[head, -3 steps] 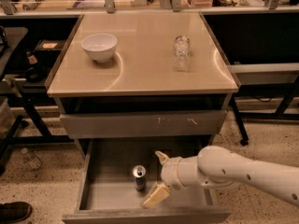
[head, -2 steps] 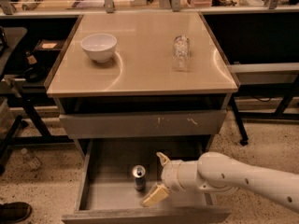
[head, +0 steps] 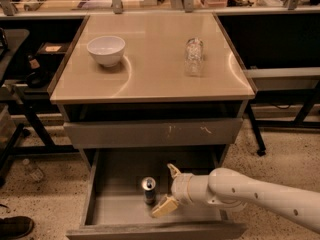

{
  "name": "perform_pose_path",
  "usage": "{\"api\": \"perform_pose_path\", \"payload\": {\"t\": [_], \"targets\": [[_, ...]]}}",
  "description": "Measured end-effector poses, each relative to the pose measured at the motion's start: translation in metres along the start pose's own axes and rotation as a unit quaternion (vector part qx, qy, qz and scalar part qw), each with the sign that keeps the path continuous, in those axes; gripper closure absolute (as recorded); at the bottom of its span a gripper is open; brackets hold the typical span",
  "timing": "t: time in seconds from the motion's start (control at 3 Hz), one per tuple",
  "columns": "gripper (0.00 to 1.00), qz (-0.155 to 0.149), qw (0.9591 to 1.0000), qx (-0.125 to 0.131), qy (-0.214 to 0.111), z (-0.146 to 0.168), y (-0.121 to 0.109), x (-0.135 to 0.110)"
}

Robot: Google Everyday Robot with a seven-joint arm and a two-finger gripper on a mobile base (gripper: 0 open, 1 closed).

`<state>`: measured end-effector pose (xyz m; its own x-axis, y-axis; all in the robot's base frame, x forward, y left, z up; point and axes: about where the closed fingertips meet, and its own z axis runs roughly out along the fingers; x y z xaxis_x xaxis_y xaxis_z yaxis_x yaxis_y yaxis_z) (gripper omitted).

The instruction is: Pick redbull can from middle drawer and place on counter

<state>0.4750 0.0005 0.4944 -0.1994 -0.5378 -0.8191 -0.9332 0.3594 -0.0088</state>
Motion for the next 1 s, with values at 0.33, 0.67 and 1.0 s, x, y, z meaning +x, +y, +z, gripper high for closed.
{"api": "perform_pose_path", "payload": {"t": [0.33, 0.67, 1.0], "targets": [[0.0, 0.005, 0.9999, 0.004, -0.013, 0.014, -0.01, 0.006], [0.0, 0.015, 0.9995, 0.007, -0.025, 0.024, -0.014, 0.009], [0.0, 0.024, 0.9991, 0.002, -0.035, 0.036, -0.007, 0.007]]}}
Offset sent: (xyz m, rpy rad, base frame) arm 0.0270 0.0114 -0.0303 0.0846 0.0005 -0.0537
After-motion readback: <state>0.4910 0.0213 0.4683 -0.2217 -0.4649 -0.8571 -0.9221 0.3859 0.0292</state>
